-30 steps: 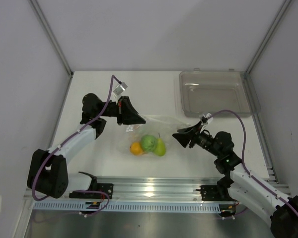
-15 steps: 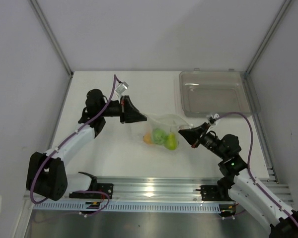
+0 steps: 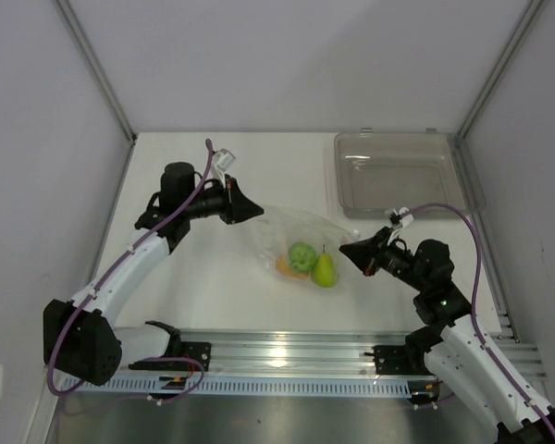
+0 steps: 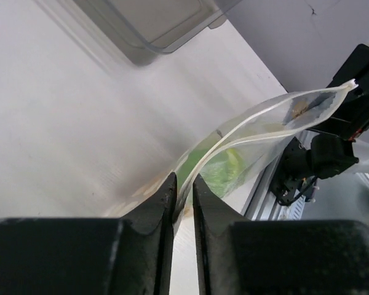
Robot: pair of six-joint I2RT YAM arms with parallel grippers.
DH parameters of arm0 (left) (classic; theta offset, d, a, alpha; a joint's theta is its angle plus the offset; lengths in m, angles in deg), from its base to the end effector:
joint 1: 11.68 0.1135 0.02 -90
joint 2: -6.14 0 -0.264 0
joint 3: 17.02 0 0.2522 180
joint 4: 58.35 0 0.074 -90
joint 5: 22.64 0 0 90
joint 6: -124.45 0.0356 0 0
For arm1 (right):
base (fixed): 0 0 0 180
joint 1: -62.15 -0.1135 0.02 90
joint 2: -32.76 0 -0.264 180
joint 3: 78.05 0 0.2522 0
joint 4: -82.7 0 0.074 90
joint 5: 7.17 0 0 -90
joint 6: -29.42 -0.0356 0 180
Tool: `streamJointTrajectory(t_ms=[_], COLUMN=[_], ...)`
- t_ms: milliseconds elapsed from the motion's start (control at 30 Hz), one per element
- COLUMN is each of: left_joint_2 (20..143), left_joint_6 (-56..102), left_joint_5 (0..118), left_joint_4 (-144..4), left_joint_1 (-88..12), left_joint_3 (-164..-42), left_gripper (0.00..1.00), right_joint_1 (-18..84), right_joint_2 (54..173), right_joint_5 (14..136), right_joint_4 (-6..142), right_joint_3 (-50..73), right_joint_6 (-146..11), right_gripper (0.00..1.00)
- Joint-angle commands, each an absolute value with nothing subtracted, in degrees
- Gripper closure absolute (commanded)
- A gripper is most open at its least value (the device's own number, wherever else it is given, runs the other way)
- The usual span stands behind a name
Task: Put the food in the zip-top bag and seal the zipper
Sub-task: Adjust the zipper food storage bag at the center of the board.
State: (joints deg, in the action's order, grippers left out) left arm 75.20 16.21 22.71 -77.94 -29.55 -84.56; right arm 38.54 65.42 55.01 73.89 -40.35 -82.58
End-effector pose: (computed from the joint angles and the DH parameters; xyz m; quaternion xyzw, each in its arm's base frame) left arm 0.2497 -0.1068 0.3176 0.2124 0.7635 -0.4600 0.4004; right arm 0.1347 0.0770 0.2712 -0.1742 0.7062 0.4189 0.5435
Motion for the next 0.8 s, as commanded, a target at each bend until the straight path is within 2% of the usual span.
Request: streamJointTrajectory(t_ms=[0, 133, 233, 300, 533, 667, 767], left_joint_2=[73.0, 72.0, 69.9, 65.8, 58.7, 63.8, 68.2], left_joint_6=[19.0, 21.2, 22.3, 22.1, 26.9, 31.1, 34.2], left_joint_5=[26.1, 24.6, 25.3, 28.1, 26.8, 24.1, 24.6], left_joint_4=[-81.0, -81.2, -81.7, -80.1, -80.9, -87.8, -91.5], left_joint_1=[-29.8, -32.1, -33.0, -33.0, -36.2, -41.4, -47.6], left_joint_3=[-87.0, -86.7, -85.9, -84.2, -89.8, -98.8, -103.5], left_gripper=[0.8, 0.68, 0.42, 0.35, 0.35, 0.39, 0.39], right_joint_1=[38.8, 38.8, 38.6, 38.3, 37.2, 36.1, 35.9], right_joint_2=[66.2, 67.7, 69.7, 70.3, 72.6, 71.9, 72.7], right_joint_5=[54.3, 53.9, 54.5, 55.2, 57.0, 56.7, 54.7], right_joint_4=[69.2, 67.6, 66.3, 64.6, 57.9, 56.4, 55.6], right_joint_3=[-36.3, -34.9, -33.2, -31.9, -28.3, -27.1, -26.1], right_joint_6=[-80.4, -80.8, -80.9, -80.7, -77.8, -77.4, -77.2], right_gripper=[1.0, 1.0, 1.0, 1.0, 1.0, 1.0, 1.0])
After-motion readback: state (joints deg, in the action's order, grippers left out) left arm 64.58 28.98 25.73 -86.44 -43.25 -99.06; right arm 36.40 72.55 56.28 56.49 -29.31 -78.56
